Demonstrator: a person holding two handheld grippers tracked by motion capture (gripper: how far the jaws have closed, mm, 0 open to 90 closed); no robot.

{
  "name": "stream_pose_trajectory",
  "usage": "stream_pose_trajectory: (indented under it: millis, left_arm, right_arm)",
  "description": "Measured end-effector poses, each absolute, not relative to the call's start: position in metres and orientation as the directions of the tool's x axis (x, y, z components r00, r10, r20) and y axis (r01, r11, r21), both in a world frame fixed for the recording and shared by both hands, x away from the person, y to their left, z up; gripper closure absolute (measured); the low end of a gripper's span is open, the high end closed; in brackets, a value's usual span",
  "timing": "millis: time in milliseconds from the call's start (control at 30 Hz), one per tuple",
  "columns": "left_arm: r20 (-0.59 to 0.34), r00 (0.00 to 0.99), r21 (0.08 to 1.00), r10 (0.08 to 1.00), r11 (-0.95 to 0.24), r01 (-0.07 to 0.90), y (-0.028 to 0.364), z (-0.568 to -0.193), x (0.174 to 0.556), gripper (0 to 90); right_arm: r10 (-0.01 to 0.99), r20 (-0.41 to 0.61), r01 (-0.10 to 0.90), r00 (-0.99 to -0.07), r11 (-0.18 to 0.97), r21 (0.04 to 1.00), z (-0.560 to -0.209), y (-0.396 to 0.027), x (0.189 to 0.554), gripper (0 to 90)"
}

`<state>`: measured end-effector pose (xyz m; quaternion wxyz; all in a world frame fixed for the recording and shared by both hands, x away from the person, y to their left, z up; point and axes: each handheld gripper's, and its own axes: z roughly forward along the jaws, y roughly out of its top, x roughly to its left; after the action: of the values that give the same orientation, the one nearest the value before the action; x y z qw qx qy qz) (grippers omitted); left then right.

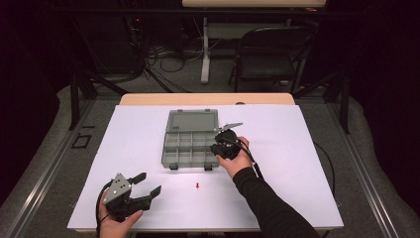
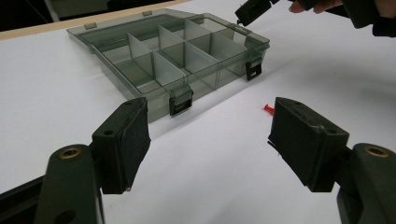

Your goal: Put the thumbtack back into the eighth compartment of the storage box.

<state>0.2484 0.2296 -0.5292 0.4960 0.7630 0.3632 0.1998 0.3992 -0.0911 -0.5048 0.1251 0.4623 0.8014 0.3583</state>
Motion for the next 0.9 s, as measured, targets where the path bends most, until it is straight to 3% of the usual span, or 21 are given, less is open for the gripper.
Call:
stream_pose_trajectory:
  millis: [900]
  left_arm:
    - [-0.056, 0.656, 0.902, 0.753, -0.243, 0.356, 0.230, -0.529, 0.248, 28.0]
  right_arm:
    - [0.833, 0.137, 0.667, -0.536, 0.318, 0.674, -0.516, -0.083, 0.403, 83.4]
